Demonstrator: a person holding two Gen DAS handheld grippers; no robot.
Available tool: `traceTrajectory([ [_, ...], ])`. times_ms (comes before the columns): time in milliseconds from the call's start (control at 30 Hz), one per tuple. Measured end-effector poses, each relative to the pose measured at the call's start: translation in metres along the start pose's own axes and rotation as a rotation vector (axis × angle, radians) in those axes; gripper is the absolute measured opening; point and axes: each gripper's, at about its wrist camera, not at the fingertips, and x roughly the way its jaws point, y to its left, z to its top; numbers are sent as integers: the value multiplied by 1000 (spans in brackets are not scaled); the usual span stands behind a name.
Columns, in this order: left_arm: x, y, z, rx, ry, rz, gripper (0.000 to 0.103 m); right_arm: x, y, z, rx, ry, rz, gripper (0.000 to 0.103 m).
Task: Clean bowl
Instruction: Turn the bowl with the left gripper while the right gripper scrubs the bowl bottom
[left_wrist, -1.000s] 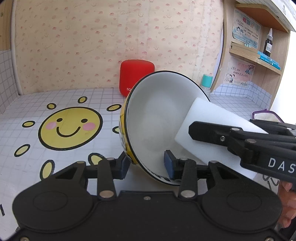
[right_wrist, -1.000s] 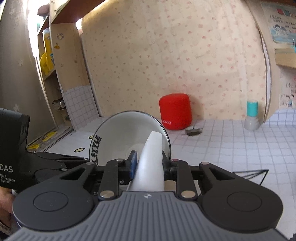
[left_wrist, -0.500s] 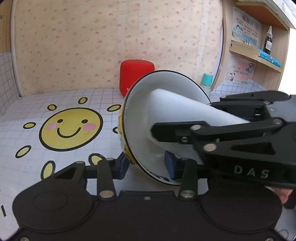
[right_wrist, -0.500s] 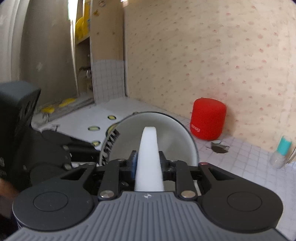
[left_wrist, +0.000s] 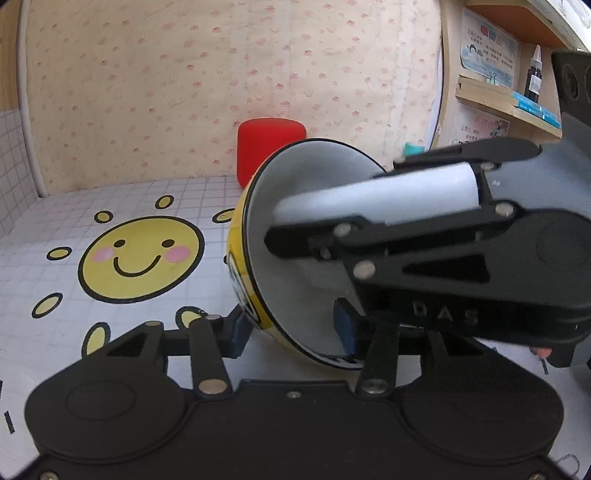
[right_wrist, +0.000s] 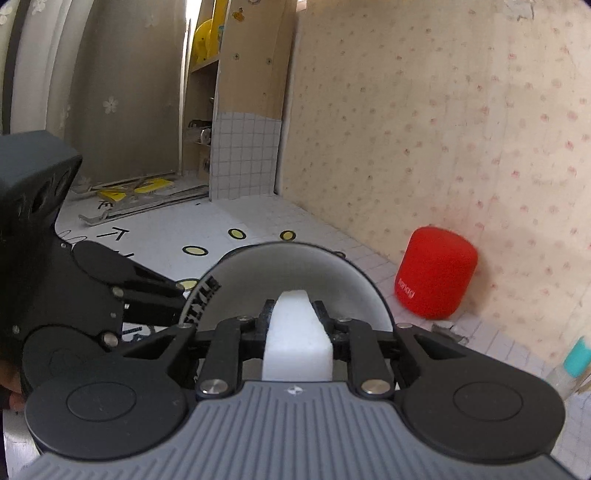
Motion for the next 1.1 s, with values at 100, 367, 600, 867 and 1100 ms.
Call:
traceTrajectory([
  [100, 1, -7, 1, 18, -6, 24, 52, 1, -4, -3, 22, 11, 1, 21],
  [367, 8, -12, 7, 14, 3, 34, 50, -7, -11, -4, 45, 2, 11, 22],
  [600, 3, -11, 0, -60, -5, 73, 47, -18, -17, -5, 46, -17, 48, 41],
  [867, 0, -14, -2, -91, -12, 118, 47, -31, -27, -8, 48, -14, 66, 48],
  [1100, 0, -14, -3, -99, -12, 131, 48, -43, -36, -11, 49, -12, 81, 22],
])
